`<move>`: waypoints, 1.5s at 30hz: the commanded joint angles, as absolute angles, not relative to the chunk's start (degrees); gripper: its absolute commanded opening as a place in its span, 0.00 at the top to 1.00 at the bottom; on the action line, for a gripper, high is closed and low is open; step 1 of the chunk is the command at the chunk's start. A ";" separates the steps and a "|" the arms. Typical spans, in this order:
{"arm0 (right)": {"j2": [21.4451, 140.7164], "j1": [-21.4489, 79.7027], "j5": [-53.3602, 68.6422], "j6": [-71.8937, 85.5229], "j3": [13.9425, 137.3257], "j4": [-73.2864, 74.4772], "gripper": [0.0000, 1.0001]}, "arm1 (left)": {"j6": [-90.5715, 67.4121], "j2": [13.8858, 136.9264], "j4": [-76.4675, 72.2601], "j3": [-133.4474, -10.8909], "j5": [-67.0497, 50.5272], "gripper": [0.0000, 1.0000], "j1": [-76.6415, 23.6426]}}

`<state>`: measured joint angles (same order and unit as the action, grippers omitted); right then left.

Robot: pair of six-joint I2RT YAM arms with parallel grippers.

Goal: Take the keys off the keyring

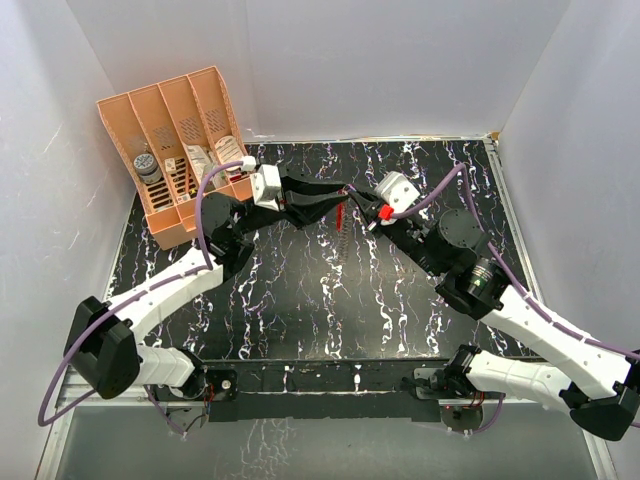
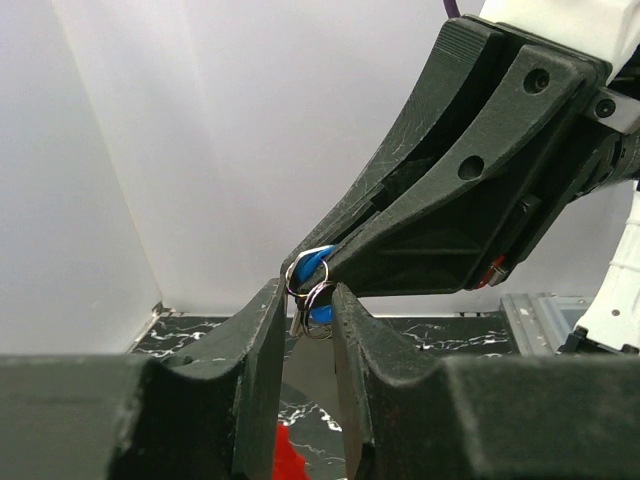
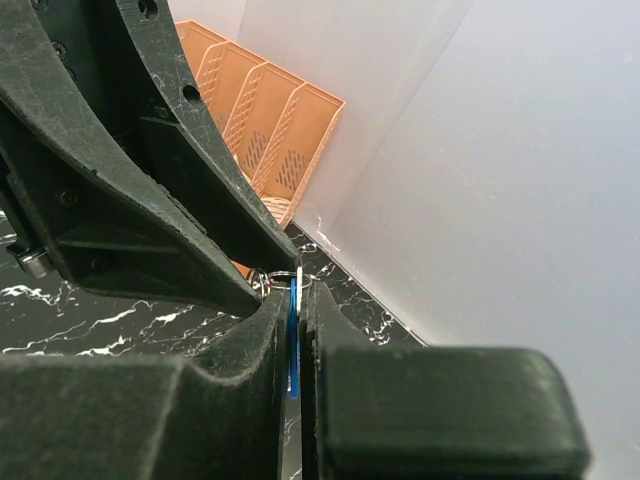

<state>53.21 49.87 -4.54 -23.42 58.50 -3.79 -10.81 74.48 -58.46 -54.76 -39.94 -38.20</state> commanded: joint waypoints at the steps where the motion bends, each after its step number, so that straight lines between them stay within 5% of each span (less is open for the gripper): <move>1: 52.68 50.16 -4.04 -22.54 61.09 -7.47 1.00 | -16.53 76.14 -67.42 -57.73 -44.60 0.79 -38.54; 12: 52.00 50.19 -3.75 -22.02 60.82 -7.64 1.00 | -12.84 74.77 -63.33 -57.31 -39.18 1.00 -38.50; 45: 55.11 50.19 -3.11 -20.58 57.80 -9.53 1.00 | -24.01 77.34 -81.25 -52.67 -20.64 1.00 -38.50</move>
<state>53.82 49.82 -4.40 -21.87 58.28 -6.35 -21.87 77.56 -73.28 -53.21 -24.05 -38.74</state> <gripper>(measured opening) 0.034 0.016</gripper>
